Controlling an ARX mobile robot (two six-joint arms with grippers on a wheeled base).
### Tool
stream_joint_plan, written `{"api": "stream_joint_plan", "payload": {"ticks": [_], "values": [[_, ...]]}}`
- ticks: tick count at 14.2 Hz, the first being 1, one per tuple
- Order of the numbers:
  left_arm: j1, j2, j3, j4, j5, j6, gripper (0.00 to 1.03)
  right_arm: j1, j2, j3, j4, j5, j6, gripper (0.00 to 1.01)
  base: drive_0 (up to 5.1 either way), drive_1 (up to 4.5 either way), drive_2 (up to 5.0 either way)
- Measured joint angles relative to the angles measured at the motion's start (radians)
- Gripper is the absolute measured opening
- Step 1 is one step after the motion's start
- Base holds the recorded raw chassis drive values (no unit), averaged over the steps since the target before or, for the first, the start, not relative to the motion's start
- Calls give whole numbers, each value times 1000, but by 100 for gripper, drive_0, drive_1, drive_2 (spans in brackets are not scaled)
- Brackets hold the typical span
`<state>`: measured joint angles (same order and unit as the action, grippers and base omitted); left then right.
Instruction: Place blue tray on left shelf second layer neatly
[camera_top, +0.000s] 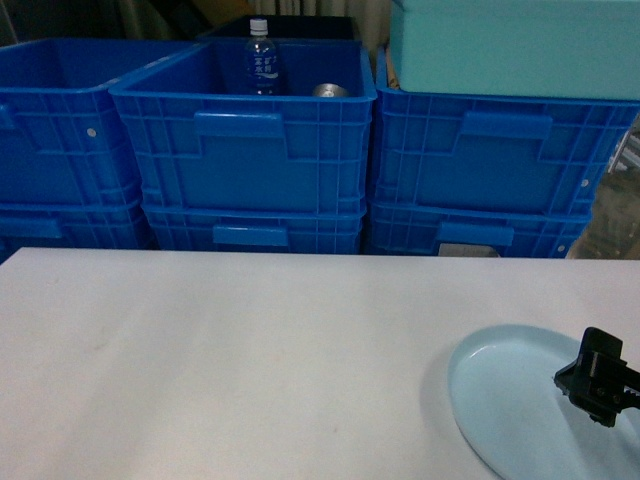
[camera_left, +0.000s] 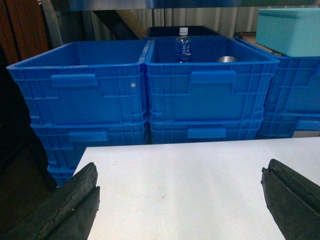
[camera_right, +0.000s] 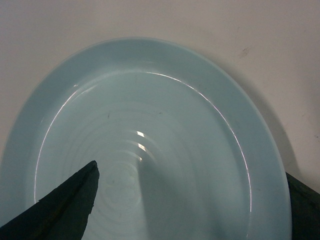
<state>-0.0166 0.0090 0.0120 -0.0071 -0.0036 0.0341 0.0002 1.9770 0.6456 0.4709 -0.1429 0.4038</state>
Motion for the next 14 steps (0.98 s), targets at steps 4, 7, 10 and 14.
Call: {"api": "stream_joint_plan", "payload": {"ticks": [4, 7, 10, 14], "values": [[0, 0, 0, 0, 0, 0, 98, 27, 23, -21, 51, 19, -1, 76, 0, 0, 0], [0, 0, 0, 0, 0, 0, 98, 34, 38, -48, 97, 38, -17, 52, 0, 0, 0], [0, 0, 0, 0, 0, 0, 98, -11, 34, -116, 162, -2, -42, 9, 0, 0, 0], [0, 0, 0, 0, 0, 0, 98, 32, -401, -168, 177, 27, -168, 2, 0, 0, 0]]}}
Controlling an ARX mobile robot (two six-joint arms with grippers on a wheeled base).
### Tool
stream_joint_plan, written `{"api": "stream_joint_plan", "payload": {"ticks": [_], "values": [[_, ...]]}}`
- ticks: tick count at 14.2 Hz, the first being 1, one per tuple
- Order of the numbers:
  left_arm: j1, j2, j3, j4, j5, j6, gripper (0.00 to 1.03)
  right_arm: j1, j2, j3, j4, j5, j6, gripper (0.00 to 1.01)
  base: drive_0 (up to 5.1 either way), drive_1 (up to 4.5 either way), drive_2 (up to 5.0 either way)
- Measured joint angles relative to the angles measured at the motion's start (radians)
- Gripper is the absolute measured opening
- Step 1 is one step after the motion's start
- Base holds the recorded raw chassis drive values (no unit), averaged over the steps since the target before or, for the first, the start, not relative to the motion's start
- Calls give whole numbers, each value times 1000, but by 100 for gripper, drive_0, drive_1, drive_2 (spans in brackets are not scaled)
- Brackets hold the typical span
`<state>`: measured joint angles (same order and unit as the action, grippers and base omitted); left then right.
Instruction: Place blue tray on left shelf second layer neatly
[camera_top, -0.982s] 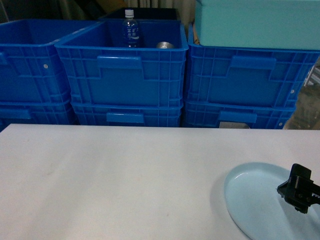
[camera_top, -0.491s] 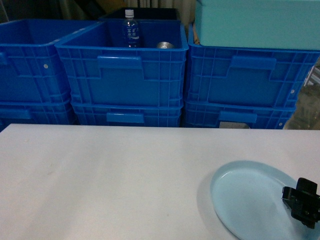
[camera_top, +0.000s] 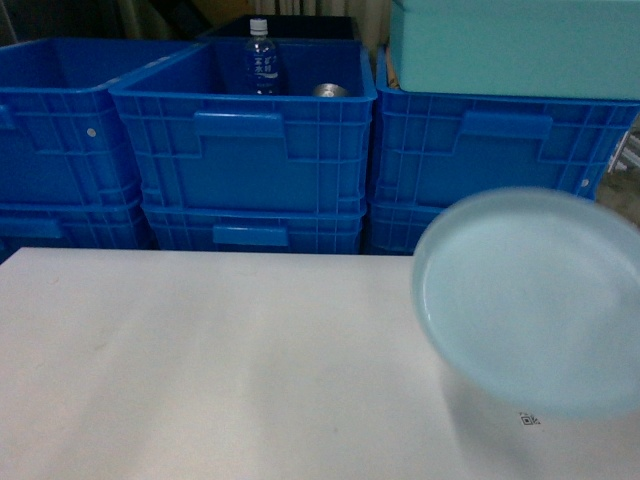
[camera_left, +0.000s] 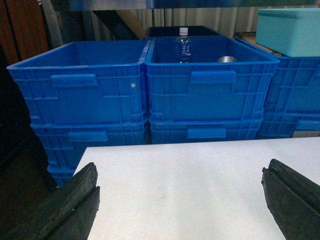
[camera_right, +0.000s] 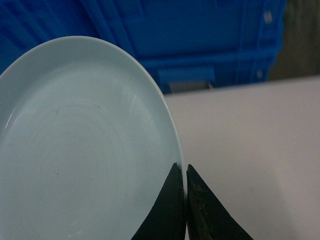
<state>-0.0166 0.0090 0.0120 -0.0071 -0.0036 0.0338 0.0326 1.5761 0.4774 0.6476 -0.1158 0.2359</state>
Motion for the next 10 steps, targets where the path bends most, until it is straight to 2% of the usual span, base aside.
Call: {"api": "stream_joint_plan", "payload": {"ticks": [2, 4, 5, 7, 9, 10], "values": [[0, 0, 0, 0, 0, 0, 98, 76, -161, 63, -21, 43, -56, 2, 0, 0, 0], [0, 0, 0, 0, 0, 0, 98, 144, -340, 52, -50, 77, -127, 2, 0, 0, 0], [0, 0, 0, 0, 0, 0, 98, 139, -379, 31, -50, 77, -133, 2, 0, 0, 0], [0, 0, 0, 0, 0, 0, 98, 43, -496, -43, -71, 39, -146, 2, 0, 0, 0], [0, 0, 0, 0, 0, 0, 98, -121, -566, -90, -76, -74, -155, 2, 0, 0, 0], [0, 0, 0, 0, 0, 0, 98, -159, -566, -96, -71, -115, -156, 2, 0, 0, 0]]}}
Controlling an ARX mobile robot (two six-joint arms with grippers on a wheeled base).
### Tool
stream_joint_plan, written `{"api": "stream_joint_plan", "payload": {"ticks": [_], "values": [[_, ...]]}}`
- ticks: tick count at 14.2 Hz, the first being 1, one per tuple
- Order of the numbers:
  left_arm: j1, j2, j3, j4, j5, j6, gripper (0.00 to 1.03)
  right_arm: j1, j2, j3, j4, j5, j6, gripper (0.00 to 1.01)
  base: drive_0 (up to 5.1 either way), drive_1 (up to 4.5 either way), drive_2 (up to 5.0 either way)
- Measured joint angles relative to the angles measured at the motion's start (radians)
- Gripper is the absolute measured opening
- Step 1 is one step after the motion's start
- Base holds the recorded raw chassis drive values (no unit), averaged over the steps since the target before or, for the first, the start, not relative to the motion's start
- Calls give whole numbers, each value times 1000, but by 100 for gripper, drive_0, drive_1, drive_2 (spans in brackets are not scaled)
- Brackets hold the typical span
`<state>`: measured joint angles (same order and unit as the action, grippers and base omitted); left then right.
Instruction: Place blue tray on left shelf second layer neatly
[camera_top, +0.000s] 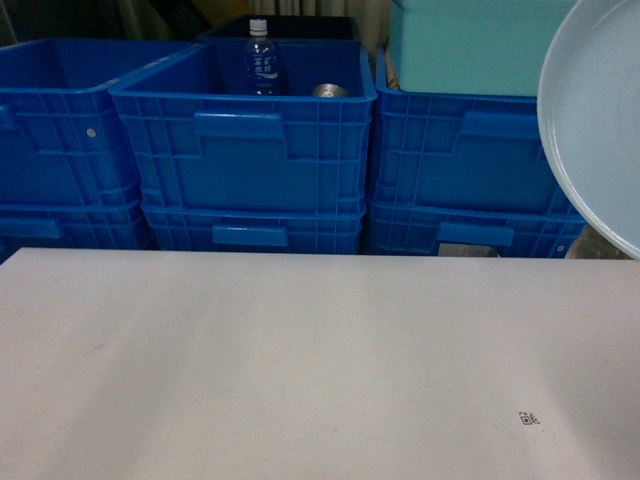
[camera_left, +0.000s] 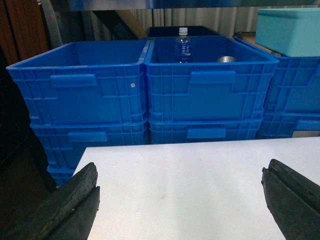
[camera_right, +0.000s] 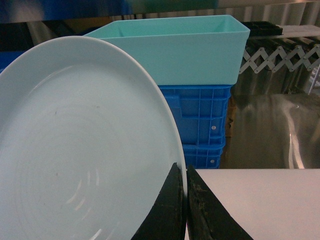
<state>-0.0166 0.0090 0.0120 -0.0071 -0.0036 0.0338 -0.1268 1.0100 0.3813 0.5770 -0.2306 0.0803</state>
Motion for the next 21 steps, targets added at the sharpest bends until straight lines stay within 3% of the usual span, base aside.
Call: {"api": "stream_joint_plan", "payload": {"ticks": [3, 7, 11, 21], "values": [[0, 0, 0, 0, 0, 0, 98, 24, 15, -2, 29, -17, 1, 2, 0, 0, 0], [0, 0, 0, 0, 0, 0, 98, 141, 78, -8, 95, 72, 2, 2, 0, 0, 0], [0, 0, 0, 0, 0, 0, 98, 139, 97, -33, 153, 66, 24, 2, 0, 0, 0], [0, 0, 0, 0, 0, 0, 98, 140, 97, -33, 153, 66, 24, 2, 0, 0, 0]]}}
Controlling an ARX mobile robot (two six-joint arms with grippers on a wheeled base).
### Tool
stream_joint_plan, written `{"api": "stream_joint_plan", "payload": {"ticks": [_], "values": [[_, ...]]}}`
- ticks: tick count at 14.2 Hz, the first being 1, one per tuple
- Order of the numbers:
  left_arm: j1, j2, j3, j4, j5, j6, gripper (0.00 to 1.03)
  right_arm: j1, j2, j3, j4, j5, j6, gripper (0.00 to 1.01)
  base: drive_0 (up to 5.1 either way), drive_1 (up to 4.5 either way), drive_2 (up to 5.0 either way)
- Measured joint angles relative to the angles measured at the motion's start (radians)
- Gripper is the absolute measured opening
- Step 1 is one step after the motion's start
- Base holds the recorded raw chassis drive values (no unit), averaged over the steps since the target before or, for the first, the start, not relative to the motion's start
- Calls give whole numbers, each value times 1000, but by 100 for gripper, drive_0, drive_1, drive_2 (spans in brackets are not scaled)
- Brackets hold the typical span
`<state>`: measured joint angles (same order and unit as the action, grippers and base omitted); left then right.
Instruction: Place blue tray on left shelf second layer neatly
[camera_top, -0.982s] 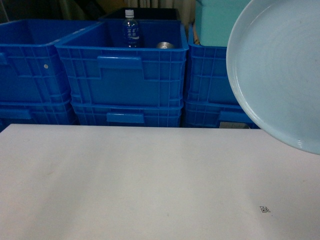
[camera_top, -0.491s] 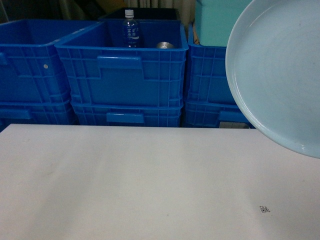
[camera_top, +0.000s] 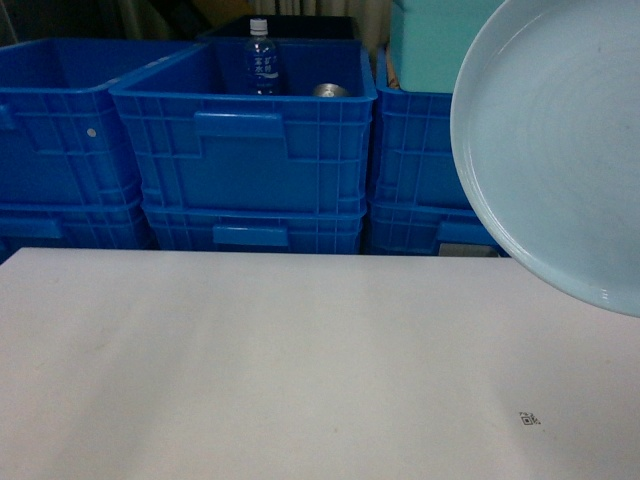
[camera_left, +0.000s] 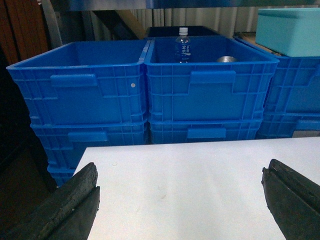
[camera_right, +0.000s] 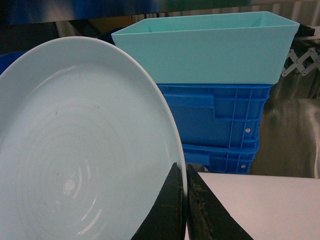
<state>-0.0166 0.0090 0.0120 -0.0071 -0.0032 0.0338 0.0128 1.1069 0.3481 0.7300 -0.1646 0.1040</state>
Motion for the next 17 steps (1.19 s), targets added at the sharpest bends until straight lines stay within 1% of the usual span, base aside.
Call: {"api": "stream_joint_plan", "payload": {"ticks": [2, 5, 8, 9, 11, 17], "values": [[0, 0, 0, 0, 0, 0, 98, 0, 0, 0, 0, 0, 0, 2, -35, -35, -35], [0, 0, 0, 0, 0, 0, 98, 0, 0, 0, 0, 0, 0, 2, -186, -186, -186], [0, 0, 0, 0, -1, 0, 98, 0, 0, -1, 2, -6, 0, 2, 258, -401, -401], [0, 0, 0, 2, 0, 0, 98, -1, 0, -1, -3, 2, 0, 2, 300, -400, -400], [0, 0, 0, -1, -1, 0, 98, 1, 0, -1, 3, -1, 0, 2, 339, -400, -400], [0, 0, 0, -1, 0, 0, 98, -1, 3, -1, 0, 0, 0, 2, 327, -489, -298]]}}
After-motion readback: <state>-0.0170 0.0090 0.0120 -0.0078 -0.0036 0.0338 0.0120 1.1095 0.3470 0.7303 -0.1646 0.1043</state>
